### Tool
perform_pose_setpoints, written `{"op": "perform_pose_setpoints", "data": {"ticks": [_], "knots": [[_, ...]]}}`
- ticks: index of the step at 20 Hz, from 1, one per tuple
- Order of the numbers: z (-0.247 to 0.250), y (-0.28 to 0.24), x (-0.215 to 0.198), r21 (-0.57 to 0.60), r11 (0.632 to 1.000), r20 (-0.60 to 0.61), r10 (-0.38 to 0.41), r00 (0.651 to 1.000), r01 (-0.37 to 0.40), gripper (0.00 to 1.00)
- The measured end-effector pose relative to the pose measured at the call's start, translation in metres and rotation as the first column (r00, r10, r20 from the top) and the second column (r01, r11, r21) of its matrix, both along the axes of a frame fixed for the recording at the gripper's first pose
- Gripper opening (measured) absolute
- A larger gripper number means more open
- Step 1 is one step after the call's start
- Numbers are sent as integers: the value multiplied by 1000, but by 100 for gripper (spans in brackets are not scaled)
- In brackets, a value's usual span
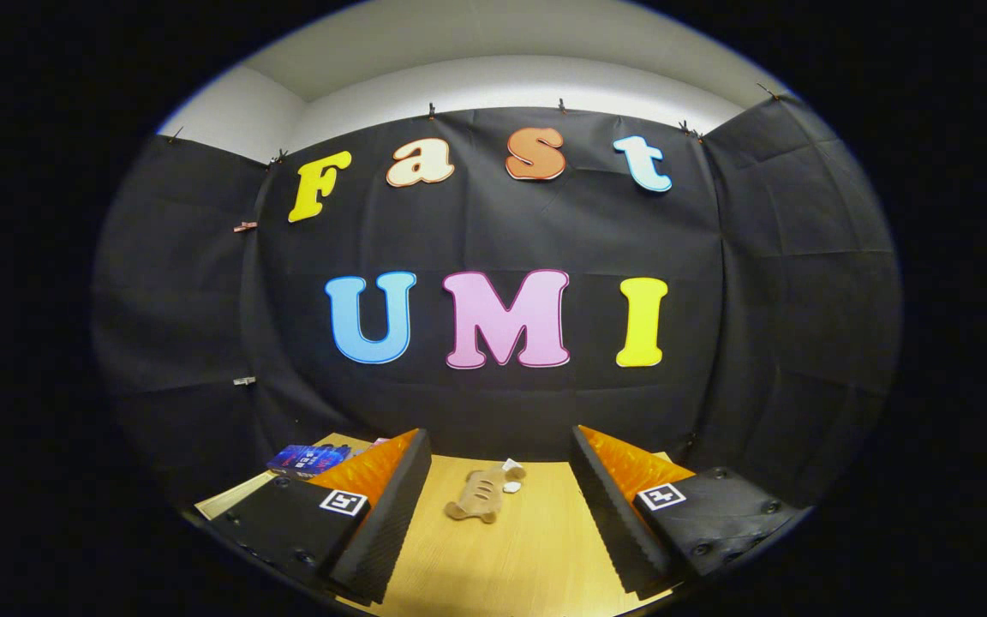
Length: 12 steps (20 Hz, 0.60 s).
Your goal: Open the storage box then place both shoes into the box .Put the left shoe in first, then the right shoe, with the right side of both shoes facing outward in a uniform manner.
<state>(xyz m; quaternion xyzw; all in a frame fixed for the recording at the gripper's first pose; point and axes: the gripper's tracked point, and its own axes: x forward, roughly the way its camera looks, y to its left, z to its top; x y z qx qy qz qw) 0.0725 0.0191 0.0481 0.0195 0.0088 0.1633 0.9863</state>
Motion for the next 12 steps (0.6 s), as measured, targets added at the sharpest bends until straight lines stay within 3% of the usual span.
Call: {"op": "perform_pose_setpoints", "data": {"ticks": [4,7,12], "knots": [[-10,-8,6,-38,997,10,-69,998,70,98],[-9,-4,10,-3,992,-10,-127,992,127,98],[-13,17,11,31,990,-36,-138,990,139,98]]}}
